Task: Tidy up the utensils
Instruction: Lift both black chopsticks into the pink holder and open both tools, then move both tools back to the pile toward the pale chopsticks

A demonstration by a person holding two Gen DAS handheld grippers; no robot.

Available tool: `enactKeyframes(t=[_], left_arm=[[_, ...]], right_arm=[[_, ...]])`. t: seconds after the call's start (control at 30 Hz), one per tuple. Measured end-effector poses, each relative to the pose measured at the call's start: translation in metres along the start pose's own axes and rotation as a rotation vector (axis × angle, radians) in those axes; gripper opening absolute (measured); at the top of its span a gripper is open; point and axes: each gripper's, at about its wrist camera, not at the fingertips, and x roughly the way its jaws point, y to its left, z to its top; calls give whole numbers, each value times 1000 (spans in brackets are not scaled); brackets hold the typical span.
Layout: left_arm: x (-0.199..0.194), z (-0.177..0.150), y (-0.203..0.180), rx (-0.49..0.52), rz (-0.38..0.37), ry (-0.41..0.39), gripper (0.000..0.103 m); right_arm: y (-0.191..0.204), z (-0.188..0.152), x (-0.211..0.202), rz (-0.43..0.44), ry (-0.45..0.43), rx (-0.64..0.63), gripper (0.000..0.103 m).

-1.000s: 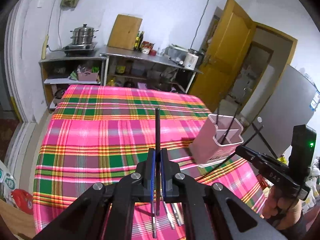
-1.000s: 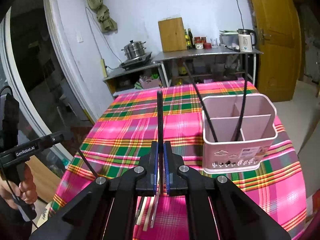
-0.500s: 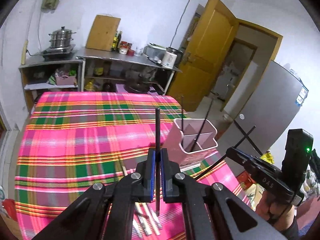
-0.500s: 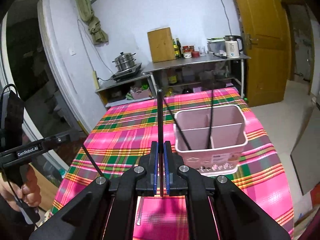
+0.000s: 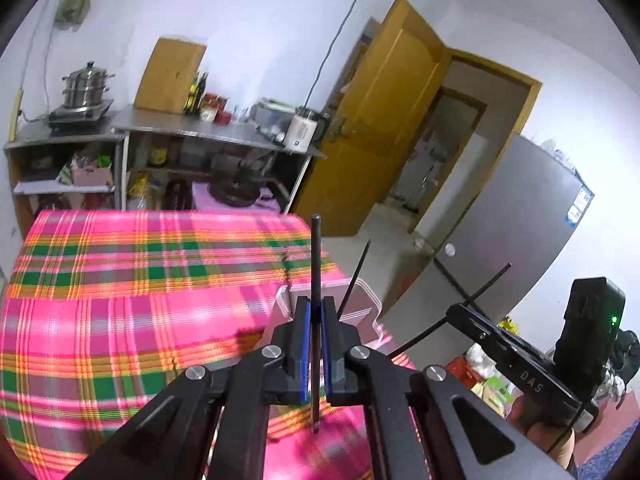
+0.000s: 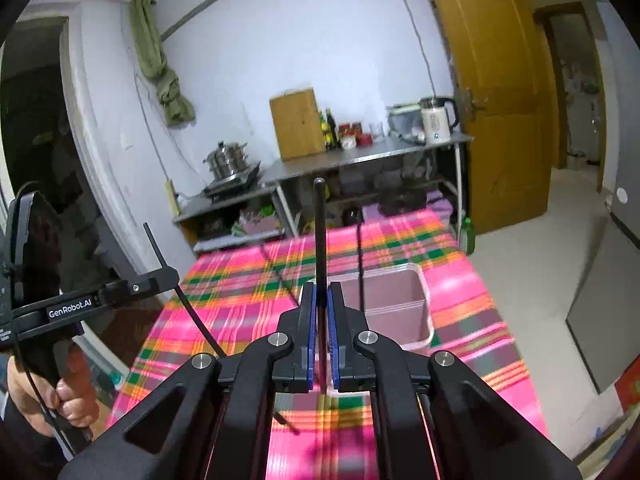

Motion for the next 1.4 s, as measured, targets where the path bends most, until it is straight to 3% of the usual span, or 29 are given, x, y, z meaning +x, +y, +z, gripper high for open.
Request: enactKeyframes(t=[0.2, 0.4, 0.73, 1.07, 1.17, 1.3, 1.4], left_arm=[[10, 34, -17, 16, -10, -58, 4], [34, 46, -17, 15, -5, -67, 4], [86, 29, 4, 1, 36, -12, 5], [110, 4, 15, 13, 48, 54, 5], [109, 1, 19, 4, 54, 67, 7], [96, 1, 20, 3, 52, 54, 10], [79, 1, 20, 17, 55, 25, 10]], right_arm=[[-8, 35, -4, -13, -72, 3, 6], [-13, 39, 14, -21, -61, 3, 6], [-33, 11, 64, -42, 47, 35, 6], [-44, -17, 98, -26, 158, 57, 6], [-43, -20, 98, -24, 157, 57, 6], [-41, -15, 86, -30, 115, 51, 18], [-38, -12, 72, -40, 78, 45, 19]])
